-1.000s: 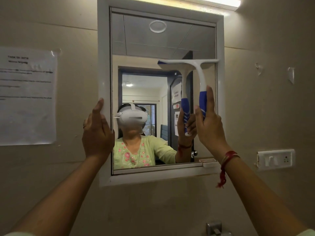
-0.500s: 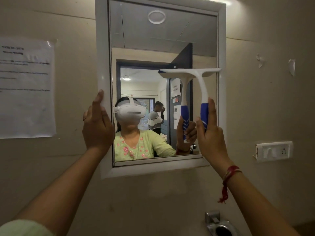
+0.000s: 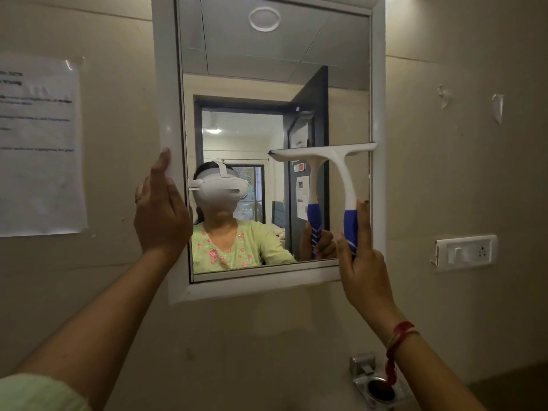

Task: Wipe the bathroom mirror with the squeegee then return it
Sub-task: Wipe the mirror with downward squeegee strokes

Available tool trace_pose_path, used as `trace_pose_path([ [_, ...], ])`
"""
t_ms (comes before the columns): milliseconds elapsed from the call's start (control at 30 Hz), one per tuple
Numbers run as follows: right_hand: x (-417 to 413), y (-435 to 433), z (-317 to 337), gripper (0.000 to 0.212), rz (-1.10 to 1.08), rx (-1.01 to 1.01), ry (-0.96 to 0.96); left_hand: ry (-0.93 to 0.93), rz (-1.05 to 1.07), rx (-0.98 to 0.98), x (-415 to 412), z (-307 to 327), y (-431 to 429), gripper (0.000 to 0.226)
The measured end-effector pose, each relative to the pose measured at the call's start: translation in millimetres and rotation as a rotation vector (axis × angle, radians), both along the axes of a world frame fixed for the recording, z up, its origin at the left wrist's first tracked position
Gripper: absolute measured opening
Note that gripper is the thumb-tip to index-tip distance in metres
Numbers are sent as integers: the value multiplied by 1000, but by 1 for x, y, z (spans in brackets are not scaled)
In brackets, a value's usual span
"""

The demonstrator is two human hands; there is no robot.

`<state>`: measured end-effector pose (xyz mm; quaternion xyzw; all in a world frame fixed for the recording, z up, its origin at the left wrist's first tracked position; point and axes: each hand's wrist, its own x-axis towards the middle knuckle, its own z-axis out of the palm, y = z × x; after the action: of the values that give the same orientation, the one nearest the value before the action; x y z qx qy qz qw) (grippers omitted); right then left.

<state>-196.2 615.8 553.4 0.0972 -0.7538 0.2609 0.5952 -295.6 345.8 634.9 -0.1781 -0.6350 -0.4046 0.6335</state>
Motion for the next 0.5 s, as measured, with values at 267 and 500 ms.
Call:
trace_pose_path([
  [267,0,3,-35,65,5,-11,-33,-13,15,2,1,-1,0,43],
  [500,-1,3,-62,66,20,-50,-84,-7,28,3,-1,-1,2,43],
])
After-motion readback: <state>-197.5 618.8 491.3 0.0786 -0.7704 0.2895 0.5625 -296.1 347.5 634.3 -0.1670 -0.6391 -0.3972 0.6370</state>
